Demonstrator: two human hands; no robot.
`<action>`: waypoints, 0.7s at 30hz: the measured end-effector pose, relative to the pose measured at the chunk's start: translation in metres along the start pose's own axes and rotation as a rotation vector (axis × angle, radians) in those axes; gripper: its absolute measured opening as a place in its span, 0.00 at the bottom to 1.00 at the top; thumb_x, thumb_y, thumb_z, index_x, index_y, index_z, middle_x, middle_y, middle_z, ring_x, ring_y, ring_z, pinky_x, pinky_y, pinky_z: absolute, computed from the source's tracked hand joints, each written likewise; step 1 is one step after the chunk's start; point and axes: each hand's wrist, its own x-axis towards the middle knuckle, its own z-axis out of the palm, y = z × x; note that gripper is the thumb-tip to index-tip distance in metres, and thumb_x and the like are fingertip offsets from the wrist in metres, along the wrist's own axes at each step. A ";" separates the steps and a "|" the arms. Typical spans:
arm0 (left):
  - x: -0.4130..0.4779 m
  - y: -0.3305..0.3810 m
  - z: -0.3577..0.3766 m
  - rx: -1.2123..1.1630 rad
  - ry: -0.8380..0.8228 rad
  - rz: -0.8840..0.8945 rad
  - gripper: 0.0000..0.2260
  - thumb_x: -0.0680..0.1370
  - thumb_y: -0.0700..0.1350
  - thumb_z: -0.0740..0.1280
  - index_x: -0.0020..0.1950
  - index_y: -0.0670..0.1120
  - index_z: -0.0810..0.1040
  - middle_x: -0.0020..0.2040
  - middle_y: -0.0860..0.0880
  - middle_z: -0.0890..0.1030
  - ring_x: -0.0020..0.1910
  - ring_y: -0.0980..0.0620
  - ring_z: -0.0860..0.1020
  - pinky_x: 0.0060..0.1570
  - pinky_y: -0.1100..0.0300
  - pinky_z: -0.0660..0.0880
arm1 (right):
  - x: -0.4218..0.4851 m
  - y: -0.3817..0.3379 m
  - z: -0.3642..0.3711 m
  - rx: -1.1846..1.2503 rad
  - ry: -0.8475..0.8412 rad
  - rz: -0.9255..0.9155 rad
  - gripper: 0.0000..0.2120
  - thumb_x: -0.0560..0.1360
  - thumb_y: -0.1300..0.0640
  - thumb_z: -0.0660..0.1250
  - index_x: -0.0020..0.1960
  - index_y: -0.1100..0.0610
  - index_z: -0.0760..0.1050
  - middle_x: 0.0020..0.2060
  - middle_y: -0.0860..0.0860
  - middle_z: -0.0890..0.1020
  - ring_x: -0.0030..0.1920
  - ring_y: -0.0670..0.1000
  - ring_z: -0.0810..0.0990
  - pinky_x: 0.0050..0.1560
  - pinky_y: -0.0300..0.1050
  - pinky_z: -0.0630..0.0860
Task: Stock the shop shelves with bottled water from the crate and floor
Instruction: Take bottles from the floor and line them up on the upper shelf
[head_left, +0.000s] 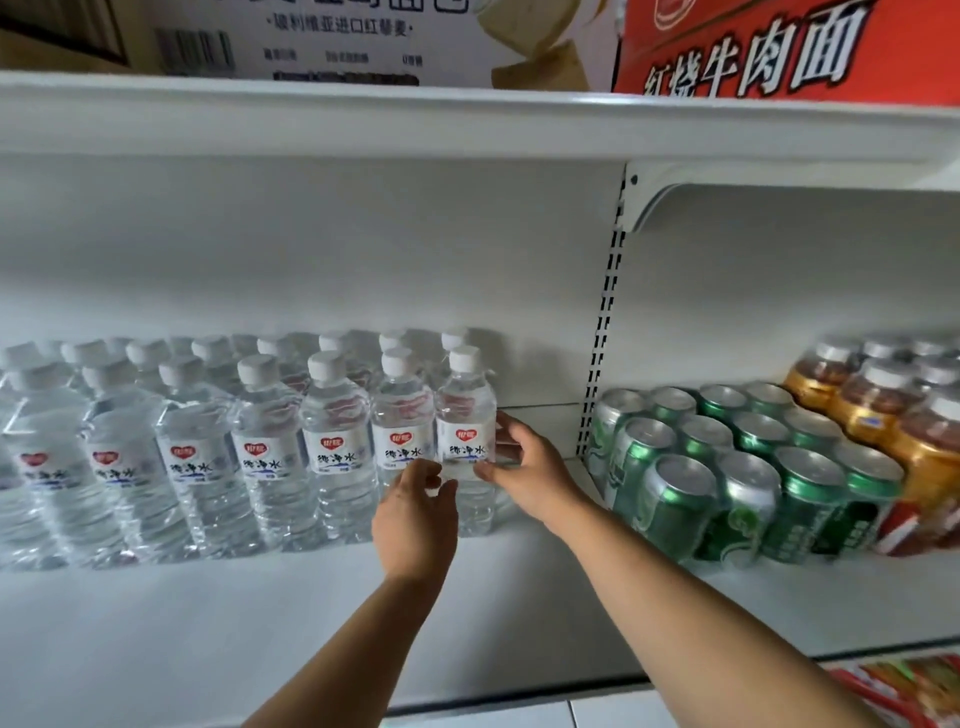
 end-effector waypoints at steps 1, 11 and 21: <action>-0.003 -0.001 -0.002 -0.012 -0.008 0.007 0.07 0.75 0.43 0.68 0.51 0.43 0.79 0.50 0.48 0.83 0.49 0.44 0.80 0.46 0.57 0.71 | -0.005 0.000 0.000 -0.008 0.033 0.006 0.35 0.68 0.61 0.74 0.71 0.53 0.64 0.60 0.50 0.76 0.60 0.48 0.75 0.64 0.45 0.71; -0.087 0.050 0.021 -0.543 -0.440 0.245 0.12 0.74 0.37 0.68 0.42 0.55 0.74 0.38 0.58 0.80 0.35 0.66 0.78 0.41 0.70 0.74 | -0.120 -0.014 -0.070 0.267 0.411 -0.095 0.17 0.73 0.71 0.65 0.57 0.54 0.72 0.54 0.53 0.77 0.55 0.48 0.76 0.56 0.38 0.74; -0.280 0.093 0.092 -0.578 -0.933 0.305 0.09 0.74 0.37 0.69 0.49 0.49 0.75 0.40 0.59 0.78 0.37 0.71 0.77 0.37 0.74 0.71 | -0.339 0.072 -0.186 0.130 0.832 0.177 0.13 0.67 0.57 0.69 0.51 0.49 0.74 0.48 0.45 0.79 0.50 0.44 0.77 0.54 0.36 0.73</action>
